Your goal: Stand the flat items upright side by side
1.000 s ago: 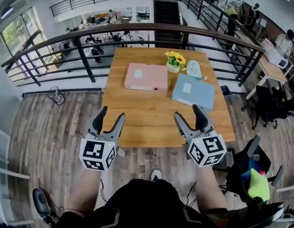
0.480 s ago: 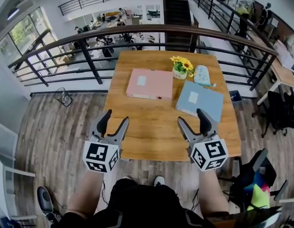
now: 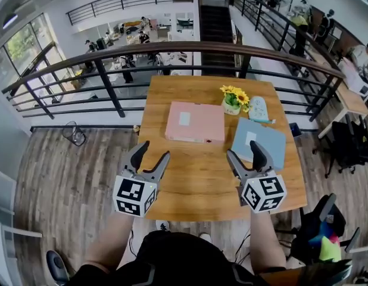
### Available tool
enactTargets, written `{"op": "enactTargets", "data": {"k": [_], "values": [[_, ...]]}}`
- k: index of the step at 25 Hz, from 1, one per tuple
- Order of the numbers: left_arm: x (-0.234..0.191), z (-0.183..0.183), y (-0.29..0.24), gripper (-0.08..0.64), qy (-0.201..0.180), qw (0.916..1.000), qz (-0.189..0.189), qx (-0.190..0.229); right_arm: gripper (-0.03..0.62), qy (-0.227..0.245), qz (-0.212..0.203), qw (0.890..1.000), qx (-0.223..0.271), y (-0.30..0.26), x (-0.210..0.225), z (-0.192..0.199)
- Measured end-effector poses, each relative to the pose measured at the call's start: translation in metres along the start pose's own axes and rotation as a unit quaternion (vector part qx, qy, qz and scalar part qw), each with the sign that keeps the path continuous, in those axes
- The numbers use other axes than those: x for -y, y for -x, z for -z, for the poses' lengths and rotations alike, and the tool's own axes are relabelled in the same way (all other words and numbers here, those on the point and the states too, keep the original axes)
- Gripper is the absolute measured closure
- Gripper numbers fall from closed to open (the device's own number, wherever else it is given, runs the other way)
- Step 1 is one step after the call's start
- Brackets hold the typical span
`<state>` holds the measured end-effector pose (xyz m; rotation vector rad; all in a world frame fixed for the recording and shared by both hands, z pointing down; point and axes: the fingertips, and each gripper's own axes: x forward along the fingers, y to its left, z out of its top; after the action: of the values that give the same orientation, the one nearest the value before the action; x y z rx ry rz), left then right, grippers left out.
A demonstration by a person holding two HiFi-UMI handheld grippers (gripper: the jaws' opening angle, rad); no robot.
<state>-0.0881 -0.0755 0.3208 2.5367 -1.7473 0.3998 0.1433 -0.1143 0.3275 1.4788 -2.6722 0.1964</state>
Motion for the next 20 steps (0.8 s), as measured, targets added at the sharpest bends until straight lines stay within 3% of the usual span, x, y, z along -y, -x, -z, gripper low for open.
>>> {"op": "enactTargets", "data": {"k": [9,14,20], "values": [[-0.072,0.023,-0.046,0.284,0.011,0.9993,0.036,-0.007,0.252,-0.012,0.047,0.998,-0.036,-0.062,-0.007,0.020],[-0.086,0.056,-0.092,0.284,0.023,0.9973,0.058,-0.039,0.252,-0.030,0.073,0.993,-0.084,-0.091,0.014,0.061],[-0.092,0.102,-0.144,0.281,0.009,0.9954,0.034,-0.090,0.252,-0.057,0.065,0.988,-0.128,-0.123,0.048,0.118]]}}
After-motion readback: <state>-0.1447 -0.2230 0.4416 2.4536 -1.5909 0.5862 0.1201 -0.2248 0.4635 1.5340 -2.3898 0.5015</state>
